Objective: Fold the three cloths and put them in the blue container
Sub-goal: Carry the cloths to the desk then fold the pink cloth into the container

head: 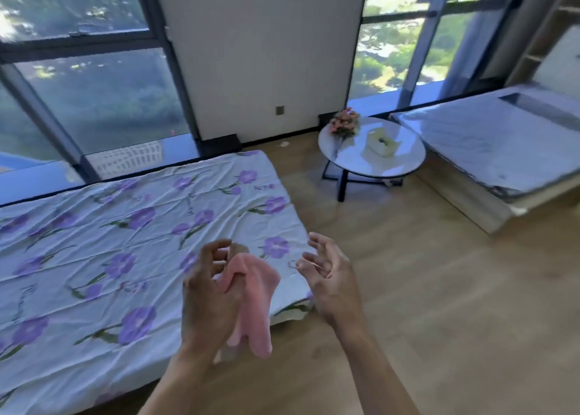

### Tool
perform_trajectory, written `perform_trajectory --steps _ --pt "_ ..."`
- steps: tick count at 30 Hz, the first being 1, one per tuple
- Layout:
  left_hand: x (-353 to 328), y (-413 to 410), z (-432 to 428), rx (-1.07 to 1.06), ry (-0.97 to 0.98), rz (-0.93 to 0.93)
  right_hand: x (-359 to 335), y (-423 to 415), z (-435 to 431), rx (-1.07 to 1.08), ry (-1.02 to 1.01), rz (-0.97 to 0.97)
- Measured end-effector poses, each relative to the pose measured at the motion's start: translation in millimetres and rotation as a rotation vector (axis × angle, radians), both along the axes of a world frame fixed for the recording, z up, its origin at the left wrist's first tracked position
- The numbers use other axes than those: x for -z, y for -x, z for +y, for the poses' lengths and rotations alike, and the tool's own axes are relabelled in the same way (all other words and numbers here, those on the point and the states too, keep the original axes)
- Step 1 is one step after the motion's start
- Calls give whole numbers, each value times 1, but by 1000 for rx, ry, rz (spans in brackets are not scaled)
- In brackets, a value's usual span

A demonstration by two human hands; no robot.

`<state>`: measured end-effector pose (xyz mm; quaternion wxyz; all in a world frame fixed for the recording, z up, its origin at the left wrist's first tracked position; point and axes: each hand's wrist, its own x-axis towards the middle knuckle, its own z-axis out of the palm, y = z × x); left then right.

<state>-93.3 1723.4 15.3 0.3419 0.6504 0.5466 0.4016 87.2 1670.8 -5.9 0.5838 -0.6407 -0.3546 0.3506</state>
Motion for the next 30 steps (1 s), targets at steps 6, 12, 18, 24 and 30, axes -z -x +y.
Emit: perform_trajectory --steps 6,12,18,24,30 --pt "-8 -138 -15 199 47 -41 -3 -123 -55 233 6 34" --pt "-8 -283 -33 442 102 -79 9 -231 -123 579 18 66" --pt "-3 -422 -55 690 137 -114 17 -319 -175 841 35 61" --pt "0 -557 -79 949 226 -137 13 -428 -199 1030 30 28" --pt "-13 -691 -99 1148 255 -128 -5 -537 -225 1227 -5 -16"
